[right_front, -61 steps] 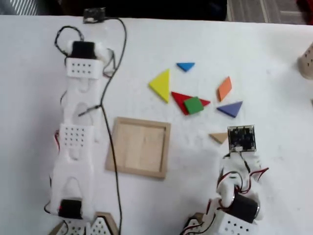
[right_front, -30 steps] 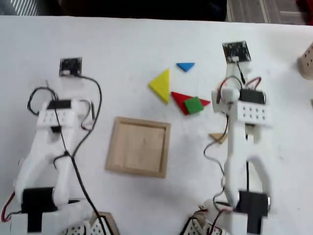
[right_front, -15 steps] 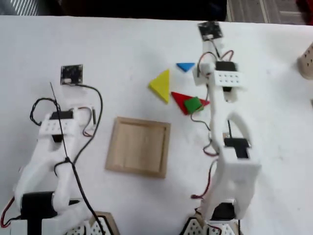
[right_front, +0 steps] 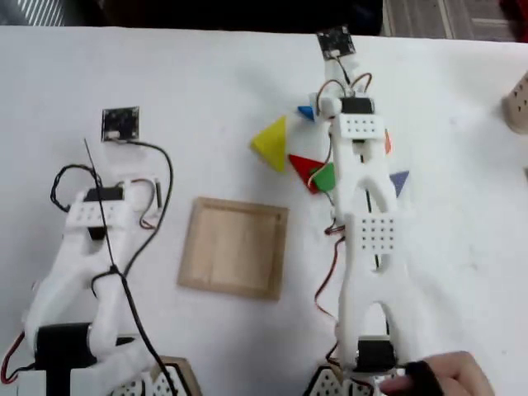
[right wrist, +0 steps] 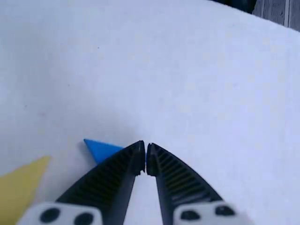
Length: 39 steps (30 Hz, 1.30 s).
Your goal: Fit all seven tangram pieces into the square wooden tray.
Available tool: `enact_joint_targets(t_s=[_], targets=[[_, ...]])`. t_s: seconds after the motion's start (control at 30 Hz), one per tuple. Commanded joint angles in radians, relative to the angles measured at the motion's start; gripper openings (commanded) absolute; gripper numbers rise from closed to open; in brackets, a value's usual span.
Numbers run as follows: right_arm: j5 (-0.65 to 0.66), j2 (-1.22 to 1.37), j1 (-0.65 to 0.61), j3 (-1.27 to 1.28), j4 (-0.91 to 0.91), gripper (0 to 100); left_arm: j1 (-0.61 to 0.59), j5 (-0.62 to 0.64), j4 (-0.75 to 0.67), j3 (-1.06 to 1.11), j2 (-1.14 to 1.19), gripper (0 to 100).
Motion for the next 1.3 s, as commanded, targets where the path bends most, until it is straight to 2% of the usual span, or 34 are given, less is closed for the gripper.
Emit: enact_joint_targets(t_s=[0.0,0.17,0.43,1.1,1.27], targets=[[-0.008,0.140,-0.025,-0.295,-0.041,2.0,-0.001,-0.021,-0.048,0.018,-0.048,2],[-0.008,0.314,-0.028,-0.425,-0.159,1.9,-0.001,-0.072,-0.060,0.028,-0.050,2],[0.002,0.236,-0.021,-0.233,-0.073,1.9,-0.001,-0.075,-0.060,0.028,-0.050,2],[0.002,-0.131,-0.031,-0.192,0.834,1.9,-0.001,-0.077,-0.060,0.028,-0.054,2],[-0.008,-0.259,-0.045,-0.190,0.852,1.9,-0.005,-0.077,-0.060,0.025,-0.056,2]])
